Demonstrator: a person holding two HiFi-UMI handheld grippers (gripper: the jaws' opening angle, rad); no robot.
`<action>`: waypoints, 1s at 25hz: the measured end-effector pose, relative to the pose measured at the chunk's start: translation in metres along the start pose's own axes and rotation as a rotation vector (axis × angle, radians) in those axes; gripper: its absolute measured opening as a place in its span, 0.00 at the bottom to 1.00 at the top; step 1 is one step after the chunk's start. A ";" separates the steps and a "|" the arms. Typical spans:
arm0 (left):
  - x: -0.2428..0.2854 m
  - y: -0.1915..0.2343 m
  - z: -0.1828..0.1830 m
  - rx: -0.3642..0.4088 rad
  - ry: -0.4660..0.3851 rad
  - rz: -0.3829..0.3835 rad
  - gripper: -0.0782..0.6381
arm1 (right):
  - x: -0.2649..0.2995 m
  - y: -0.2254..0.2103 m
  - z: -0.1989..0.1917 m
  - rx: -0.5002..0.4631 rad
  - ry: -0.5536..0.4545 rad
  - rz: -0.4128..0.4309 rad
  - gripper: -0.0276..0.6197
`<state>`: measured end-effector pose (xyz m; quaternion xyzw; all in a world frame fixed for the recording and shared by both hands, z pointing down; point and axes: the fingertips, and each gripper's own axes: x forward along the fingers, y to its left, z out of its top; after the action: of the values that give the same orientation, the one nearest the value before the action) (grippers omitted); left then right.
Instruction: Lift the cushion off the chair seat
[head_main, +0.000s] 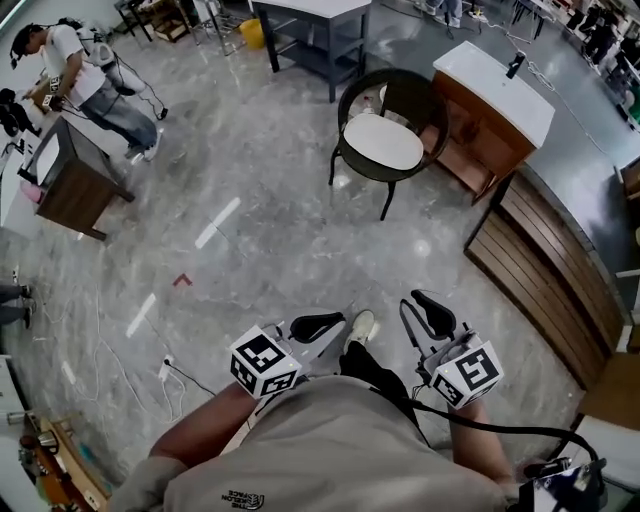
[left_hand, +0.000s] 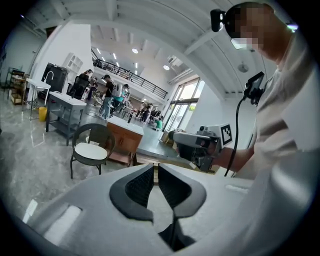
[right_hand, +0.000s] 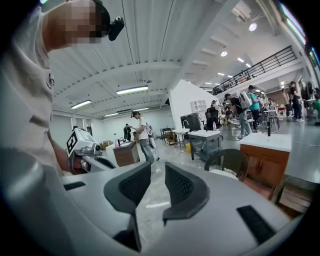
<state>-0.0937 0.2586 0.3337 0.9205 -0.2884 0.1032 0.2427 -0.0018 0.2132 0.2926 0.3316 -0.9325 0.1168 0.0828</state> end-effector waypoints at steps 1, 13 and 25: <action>0.016 0.009 0.013 0.001 -0.004 0.003 0.12 | 0.006 -0.017 0.007 -0.003 0.003 0.013 0.18; 0.184 0.103 0.098 -0.093 -0.006 -0.050 0.13 | 0.030 -0.187 0.030 0.060 0.002 -0.037 0.18; 0.342 0.326 0.097 -0.549 0.022 -0.146 0.19 | 0.112 -0.312 0.027 0.154 0.073 -0.213 0.18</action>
<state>-0.0008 -0.1883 0.4894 0.8376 -0.2357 0.0134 0.4927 0.1088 -0.0960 0.3434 0.4296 -0.8767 0.1907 0.1028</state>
